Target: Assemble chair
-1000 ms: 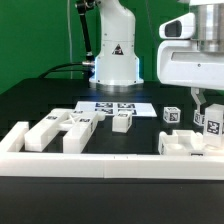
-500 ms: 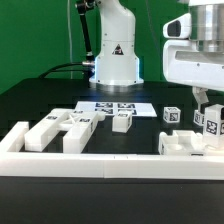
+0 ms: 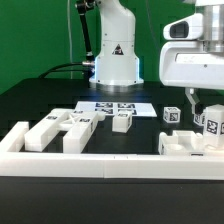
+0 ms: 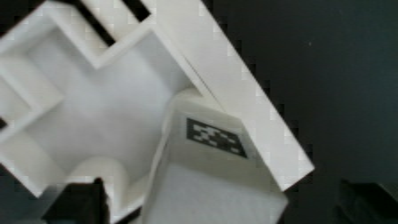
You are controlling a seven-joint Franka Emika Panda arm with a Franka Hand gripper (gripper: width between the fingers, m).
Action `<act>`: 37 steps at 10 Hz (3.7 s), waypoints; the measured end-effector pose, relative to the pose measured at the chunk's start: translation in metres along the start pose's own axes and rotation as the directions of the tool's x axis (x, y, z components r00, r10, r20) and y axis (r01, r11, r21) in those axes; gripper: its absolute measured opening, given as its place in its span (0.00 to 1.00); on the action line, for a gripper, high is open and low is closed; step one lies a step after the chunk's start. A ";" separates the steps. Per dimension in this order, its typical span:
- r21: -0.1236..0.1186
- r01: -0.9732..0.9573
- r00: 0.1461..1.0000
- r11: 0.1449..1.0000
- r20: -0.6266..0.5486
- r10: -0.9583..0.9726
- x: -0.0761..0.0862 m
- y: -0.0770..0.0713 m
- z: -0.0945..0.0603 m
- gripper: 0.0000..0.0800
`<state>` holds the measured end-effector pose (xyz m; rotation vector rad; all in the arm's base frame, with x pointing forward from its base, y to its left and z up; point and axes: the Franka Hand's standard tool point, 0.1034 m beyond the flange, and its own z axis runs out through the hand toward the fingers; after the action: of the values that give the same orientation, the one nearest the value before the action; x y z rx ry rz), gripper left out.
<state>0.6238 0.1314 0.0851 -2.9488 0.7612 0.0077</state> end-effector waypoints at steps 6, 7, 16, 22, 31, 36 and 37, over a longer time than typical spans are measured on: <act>-0.002 0.451 0.893 0.893 -0.012 -0.451 -0.001 -0.004 0.000 0.81; -0.003 0.511 0.859 0.859 -0.012 -0.511 0.000 -0.003 0.000 0.81; -0.006 0.696 0.718 0.718 -0.011 -0.696 0.004 0.002 0.000 0.36; 0.003 0.264 0.964 0.964 -0.010 -0.264 0.007 0.005 0.001 0.36; 0.003 -0.526 0.850 0.850 -0.007 0.526 0.008 0.009 0.002 0.37; 0.005 -0.602 0.799 0.799 -0.013 0.602 0.008 0.008 0.002 0.45; 0.004 -0.563 0.826 0.826 -0.013 0.563 0.008 0.008 0.002 0.71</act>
Offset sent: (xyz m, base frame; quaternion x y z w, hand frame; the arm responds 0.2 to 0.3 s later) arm -0.0005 0.0000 0.0029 -0.0120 0.0159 -0.1528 0.9881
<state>0.6265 0.1210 0.0821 -2.6009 1.6022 0.0301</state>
